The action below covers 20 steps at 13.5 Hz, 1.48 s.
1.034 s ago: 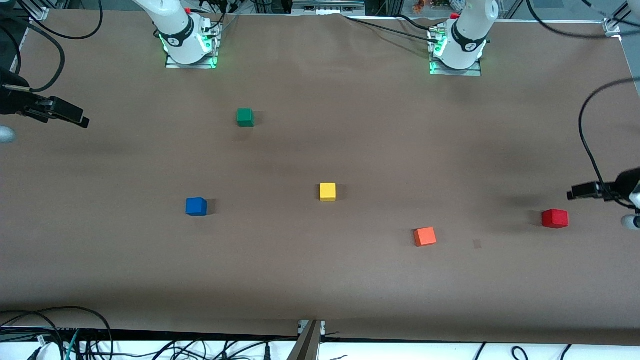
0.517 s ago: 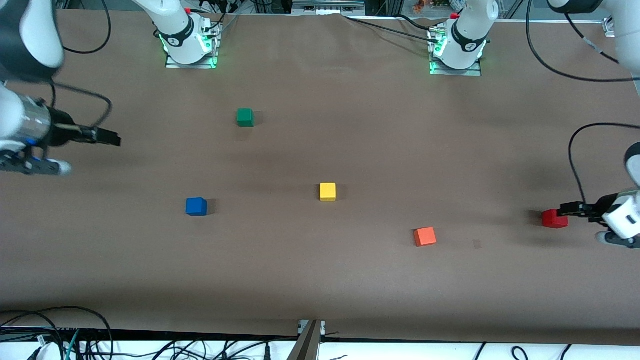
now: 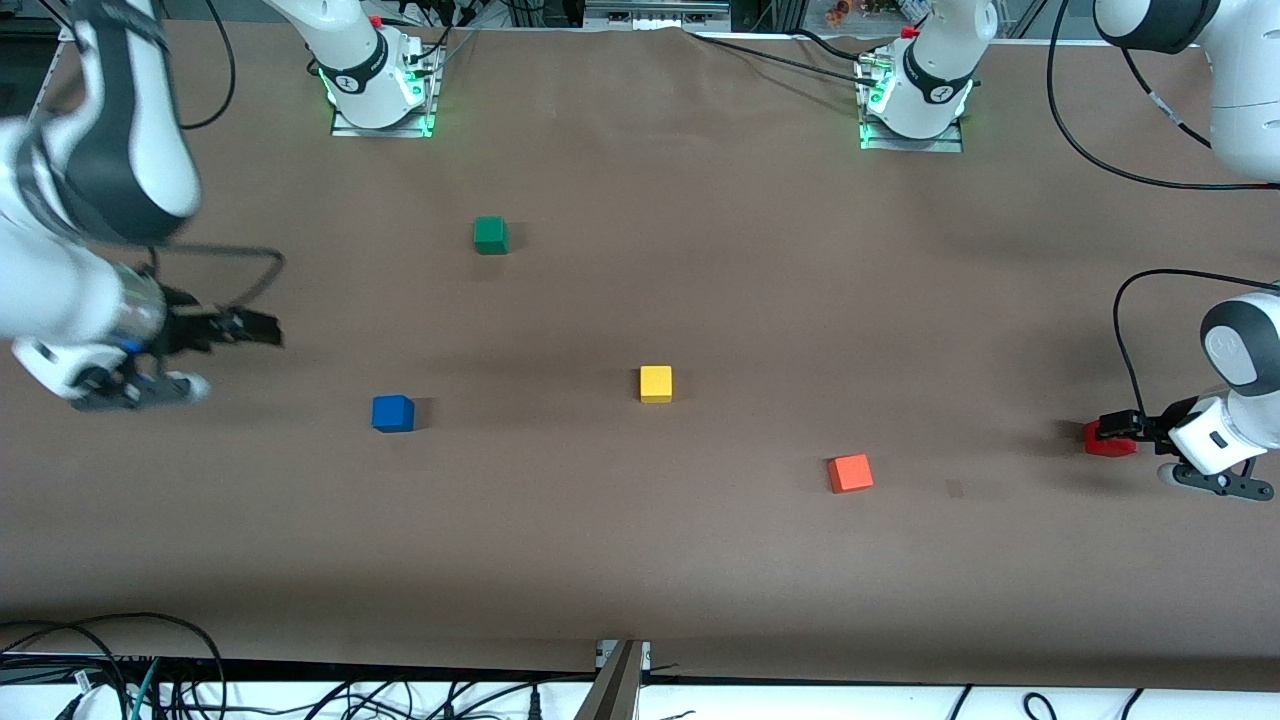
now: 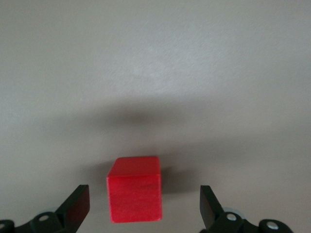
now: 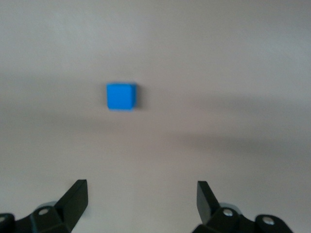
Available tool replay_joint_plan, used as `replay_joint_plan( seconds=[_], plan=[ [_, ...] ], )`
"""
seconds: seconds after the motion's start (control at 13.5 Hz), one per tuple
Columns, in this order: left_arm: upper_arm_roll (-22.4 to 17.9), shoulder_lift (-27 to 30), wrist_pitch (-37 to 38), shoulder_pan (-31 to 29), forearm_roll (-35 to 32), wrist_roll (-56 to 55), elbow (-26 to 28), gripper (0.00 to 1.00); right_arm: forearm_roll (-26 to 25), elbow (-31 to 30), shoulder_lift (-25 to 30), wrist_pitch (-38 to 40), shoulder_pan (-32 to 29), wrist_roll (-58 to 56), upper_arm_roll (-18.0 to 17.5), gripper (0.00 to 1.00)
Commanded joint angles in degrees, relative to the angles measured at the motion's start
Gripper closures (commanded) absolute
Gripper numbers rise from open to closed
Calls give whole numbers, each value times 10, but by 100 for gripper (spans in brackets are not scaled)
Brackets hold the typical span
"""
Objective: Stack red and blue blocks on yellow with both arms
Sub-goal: 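Reach the left gripper to the red cube while the right gripper reaches the blue cube, then grasp the red cube with the left gripper while the right gripper grasps the blue cube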
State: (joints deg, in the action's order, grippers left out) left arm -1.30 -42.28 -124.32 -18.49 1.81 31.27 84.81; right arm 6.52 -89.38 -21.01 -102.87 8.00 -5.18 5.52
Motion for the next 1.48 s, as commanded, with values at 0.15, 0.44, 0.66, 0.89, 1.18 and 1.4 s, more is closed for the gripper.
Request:
replay_joint_plan(
  seconds=[0.15,0.44,0.66,0.89,1.18,1.4],
  plan=[
    [4,-11,-25,-15,-8,28,17,0,27,10,-107,-129,51,-4,2,0],
    [4,-11,-40,-15,-4,27,32,0,27,-25,-158,-232,58,-4,2,0],
    [4,-10,-31,-12,-4,21,32,79,28,-67,-156,-263,55,-4,3,1],
    [9,-3,-21,-10,-3,19,22,100,31,-71,-158,-262,57,24,2,1],
    [19,67,72,53,-1,-61,12,100,31,-95,-160,-286,59,25,2,4],
    [52,106,122,128,-2,-195,11,100,31,-100,-158,-291,59,25,1,22]
  ],
)
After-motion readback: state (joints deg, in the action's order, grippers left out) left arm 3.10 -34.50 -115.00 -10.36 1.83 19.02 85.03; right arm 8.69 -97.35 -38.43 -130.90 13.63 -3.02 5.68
